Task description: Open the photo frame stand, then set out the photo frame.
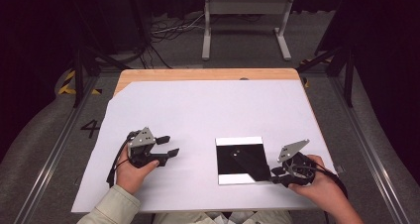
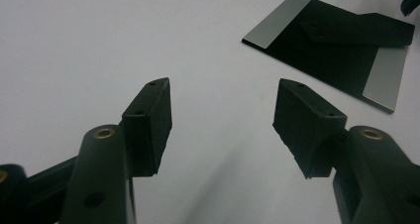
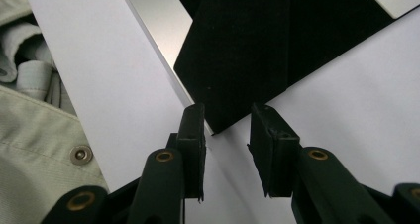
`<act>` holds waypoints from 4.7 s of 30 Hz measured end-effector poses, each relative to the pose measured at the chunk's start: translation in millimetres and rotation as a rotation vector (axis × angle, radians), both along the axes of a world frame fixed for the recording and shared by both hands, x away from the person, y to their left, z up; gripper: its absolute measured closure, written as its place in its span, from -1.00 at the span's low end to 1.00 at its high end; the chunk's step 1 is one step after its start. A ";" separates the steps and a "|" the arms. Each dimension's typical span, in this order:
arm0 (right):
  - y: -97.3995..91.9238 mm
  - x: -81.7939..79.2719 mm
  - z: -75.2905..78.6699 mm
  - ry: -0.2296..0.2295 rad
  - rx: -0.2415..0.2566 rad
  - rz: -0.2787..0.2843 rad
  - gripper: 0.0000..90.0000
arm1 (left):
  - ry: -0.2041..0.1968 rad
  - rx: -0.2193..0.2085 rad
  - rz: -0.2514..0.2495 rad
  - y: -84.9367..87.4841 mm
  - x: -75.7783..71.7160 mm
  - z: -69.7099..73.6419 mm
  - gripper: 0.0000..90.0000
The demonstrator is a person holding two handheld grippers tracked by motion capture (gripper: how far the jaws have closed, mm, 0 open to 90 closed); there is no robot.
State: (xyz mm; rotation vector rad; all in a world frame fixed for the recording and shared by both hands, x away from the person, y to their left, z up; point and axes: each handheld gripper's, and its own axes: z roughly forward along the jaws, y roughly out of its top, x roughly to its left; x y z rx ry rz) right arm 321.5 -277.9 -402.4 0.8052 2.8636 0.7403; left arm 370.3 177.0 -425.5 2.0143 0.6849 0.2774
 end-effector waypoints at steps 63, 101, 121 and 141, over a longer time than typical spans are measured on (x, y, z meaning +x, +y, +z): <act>-0.1 -5.5 29.4 -0.183 0.275 -0.064 1.00 | 0.022 0.039 -0.005 -4.3 2.9 -5.5 -0.16; -25.8 8.5 46.4 -0.093 0.343 -0.167 0.21 | 0.030 0.039 -0.002 -1.9 0.6 -6.8 -0.16; -26.4 36.4 46.7 0.102 0.478 -0.369 -0.03 | 0.030 0.045 -0.006 -2.9 1.8 -7.8 -0.17; -27.1 49.7 36.0 0.211 0.498 -0.490 0.01 | 0.029 0.051 -0.004 -4.0 1.8 -8.5 -0.17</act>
